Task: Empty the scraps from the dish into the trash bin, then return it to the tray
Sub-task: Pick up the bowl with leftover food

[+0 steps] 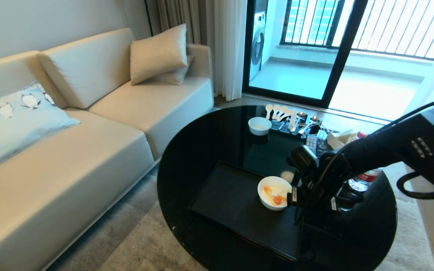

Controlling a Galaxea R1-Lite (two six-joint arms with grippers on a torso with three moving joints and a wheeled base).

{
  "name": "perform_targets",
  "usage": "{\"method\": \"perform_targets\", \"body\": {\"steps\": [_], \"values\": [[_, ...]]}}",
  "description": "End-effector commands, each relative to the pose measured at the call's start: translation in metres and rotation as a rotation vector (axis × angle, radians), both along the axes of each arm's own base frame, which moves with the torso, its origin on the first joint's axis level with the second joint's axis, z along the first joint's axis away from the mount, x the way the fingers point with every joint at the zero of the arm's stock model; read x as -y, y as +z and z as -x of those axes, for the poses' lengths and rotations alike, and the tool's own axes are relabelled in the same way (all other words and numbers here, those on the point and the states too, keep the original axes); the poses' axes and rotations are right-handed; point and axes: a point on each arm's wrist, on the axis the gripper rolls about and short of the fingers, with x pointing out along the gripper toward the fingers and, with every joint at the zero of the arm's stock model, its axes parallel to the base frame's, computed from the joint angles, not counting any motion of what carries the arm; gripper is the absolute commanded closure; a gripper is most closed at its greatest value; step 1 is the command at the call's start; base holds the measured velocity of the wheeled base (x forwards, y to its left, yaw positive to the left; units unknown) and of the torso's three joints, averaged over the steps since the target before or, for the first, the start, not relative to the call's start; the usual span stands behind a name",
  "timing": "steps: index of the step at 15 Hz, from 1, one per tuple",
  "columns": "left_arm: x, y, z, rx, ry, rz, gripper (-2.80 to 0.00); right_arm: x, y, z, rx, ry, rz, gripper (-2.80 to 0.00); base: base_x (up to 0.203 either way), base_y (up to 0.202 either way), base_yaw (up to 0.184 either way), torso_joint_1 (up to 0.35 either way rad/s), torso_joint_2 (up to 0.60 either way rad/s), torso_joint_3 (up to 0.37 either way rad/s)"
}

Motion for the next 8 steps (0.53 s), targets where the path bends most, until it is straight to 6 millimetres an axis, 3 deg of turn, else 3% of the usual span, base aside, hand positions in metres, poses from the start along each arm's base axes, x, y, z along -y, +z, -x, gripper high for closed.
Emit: {"method": "perform_targets", "body": {"steps": [1,8], "values": [[0.0000,0.0000,0.0000,0.001,0.001,0.001,0.00,-0.0033,0.0058,0.0020,0.015,0.005,-0.007,-2.80,0.000,0.000,0.000,0.000,0.00,0.000],[0.0000,0.0000,0.0000,0.001,0.001,0.001,0.00,-0.0105,-0.0027,0.0001,0.008,0.021,-0.006,-2.80,0.000,0.000,0.000,0.000,0.00,0.000]]}}
